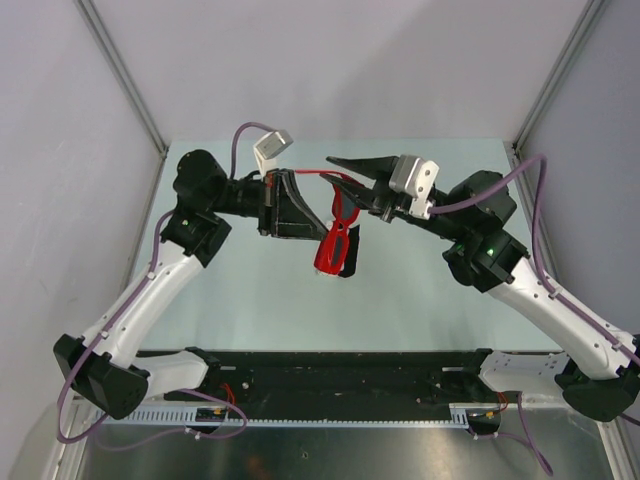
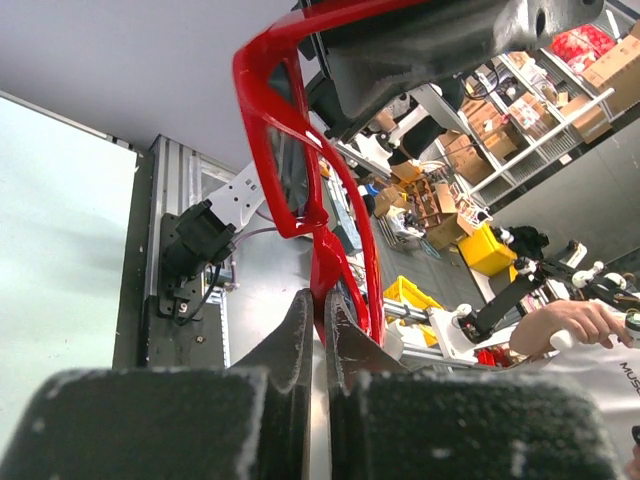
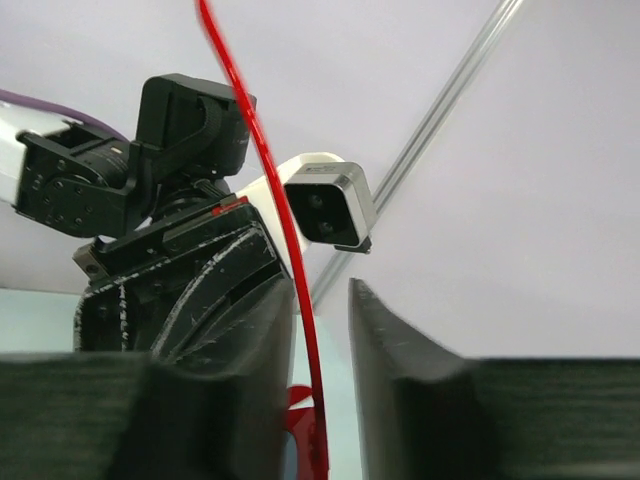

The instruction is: Organize the sunglasses

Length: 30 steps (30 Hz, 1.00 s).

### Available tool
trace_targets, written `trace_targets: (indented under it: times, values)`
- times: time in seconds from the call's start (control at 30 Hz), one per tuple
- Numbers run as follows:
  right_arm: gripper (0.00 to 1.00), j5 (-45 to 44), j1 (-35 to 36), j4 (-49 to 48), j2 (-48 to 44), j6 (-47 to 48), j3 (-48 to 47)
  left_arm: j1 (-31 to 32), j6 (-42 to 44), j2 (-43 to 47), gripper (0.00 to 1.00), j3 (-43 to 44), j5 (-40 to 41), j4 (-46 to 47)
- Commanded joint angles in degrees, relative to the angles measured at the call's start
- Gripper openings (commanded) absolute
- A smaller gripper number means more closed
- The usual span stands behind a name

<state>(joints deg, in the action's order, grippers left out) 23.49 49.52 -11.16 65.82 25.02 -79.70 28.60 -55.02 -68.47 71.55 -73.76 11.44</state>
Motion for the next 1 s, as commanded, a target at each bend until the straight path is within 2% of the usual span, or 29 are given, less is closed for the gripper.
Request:
trace_targets:
  times: [0.0,0.1,0.33,0.37,0.4,0.47,0.63,0.73,0.77,0.8,0.83,0.87,0.93,0.97]
  values:
    - [0.44,-3.0,0.5,-0.4,-0.9,-0.1,-0.3,0.6,0.0,-0.4,0.00,1.1,0.8,1.1]
    - [0.60,-5.2,0.4,0.0,-1.5,-0.8,-0.3,0.5,-0.1,-2.1,0.00,2.1,1.4,1.1]
    - [0.70,-7.3,0.1,1.3,-4.0,-2.5,-0.3,0.1,1.5,-6.7,0.00,5.2,2.4,1.1]
    - [0.73,-8.5,0.1,1.9,-4.4,-3.0,-0.3,0.1,1.8,-7.1,0.00,6.0,2.5,1.2]
    - [0.81,-9.2,0.1,2.2,-5.3,-3.6,-0.3,-0.4,2.2,-8.3,0.00,6.3,2.6,1.1]
    - [0.86,-12.1,-0.2,3.8,-6.3,-5.9,-0.3,-1.0,3.3,-9.8,0.00,8.2,2.2,1.1]
    - [0.86,-11.7,-0.1,10.4,-10.4,-8.0,-0.3,-3.4,4.3,-14.8,0.00,12.7,3.3,1.2]
    - [0.77,-18.2,-1.3,7.9,-11.4,-14.9,-0.3,-3.4,4.8,-16.9,0.00,14.9,3.8,1.1]
    - [0.64,-22.8,-2.0,4.8,-11.3,-17.5,-0.3,-3.4,4.9,-17.2,0.00,15.2,3.7,1.1]
    - [0.58,-23.5,-2.8,3.6,-11.0,-22.4,-0.5,-3.3,5.0,-17.4,0.00,15.2,3.8,1.1]
    - [0.52,-23.5,-5.2,2.9,-10.7,-24.2,-0.8,-3.3,5.1,-17.5,0.00,15.0,3.8,1.1]
    - [0.42,-22.4,-6.3,2.5,-9.1,-24.7,-2.4,-3.3,5.4,-17.4,0.00,14.3,3.7,1.1]
    - [0.35,-19.8,-8.5,5.2,-6.1,-28.8,-6.3,-3.0,5.9,-17.1,0.01,13.4,3.5,1.1]
    - [0.31,-17.7,-8.9,9.7,-2.6,-29.5,-8.8,-2.9,6.2,-16.7,0.00,12.5,3.4,1.1]
